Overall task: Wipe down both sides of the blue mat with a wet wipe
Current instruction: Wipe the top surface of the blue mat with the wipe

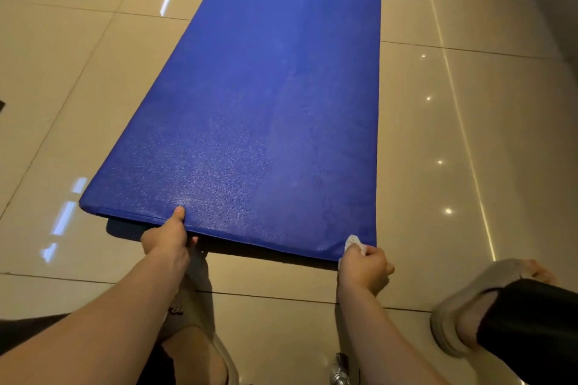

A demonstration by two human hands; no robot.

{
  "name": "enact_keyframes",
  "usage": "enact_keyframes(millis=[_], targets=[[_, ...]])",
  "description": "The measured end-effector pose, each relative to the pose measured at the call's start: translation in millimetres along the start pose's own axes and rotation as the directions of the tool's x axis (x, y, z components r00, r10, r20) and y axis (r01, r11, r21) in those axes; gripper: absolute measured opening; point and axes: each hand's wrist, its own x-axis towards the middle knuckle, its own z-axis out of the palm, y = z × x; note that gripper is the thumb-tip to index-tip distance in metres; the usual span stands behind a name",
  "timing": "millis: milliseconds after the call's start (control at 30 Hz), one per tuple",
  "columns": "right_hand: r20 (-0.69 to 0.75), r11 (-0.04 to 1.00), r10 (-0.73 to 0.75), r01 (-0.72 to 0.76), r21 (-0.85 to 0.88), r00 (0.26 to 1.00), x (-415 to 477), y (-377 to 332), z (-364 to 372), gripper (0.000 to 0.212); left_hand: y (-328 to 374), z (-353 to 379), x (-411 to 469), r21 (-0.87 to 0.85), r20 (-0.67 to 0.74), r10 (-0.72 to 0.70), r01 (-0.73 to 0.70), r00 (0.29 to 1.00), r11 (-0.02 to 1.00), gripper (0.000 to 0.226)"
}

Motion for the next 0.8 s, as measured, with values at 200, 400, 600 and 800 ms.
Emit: enact_keyframes(millis=[200,400,600,800], targets=[[-0.004,0.999,-0.043,0.043,0.002,0.999,3,-12,5,0.019,3,2,26,-0.014,0.093,-0.121,0.123,0.988,0.992,0.036],[-0.03,0.989,-0.119,0.121,0.09,0.992,26,-31,5,0.016,-7,13,54,0.027,0.245,-0.171,0.169,0.954,0.985,0.03],[0.127,0.947,0.083,-0.118,0.298,0.988,28,4,7,0.012,2,3,22,0.058,0.224,-0.038,0.026,0.974,0.998,0.037],[0.222,0.939,0.173,-0.229,0.256,0.96,-35,25,1,0.012,12,-49,19,0.026,0.003,0.018,-0.018,1.0,1.0,0.047]])
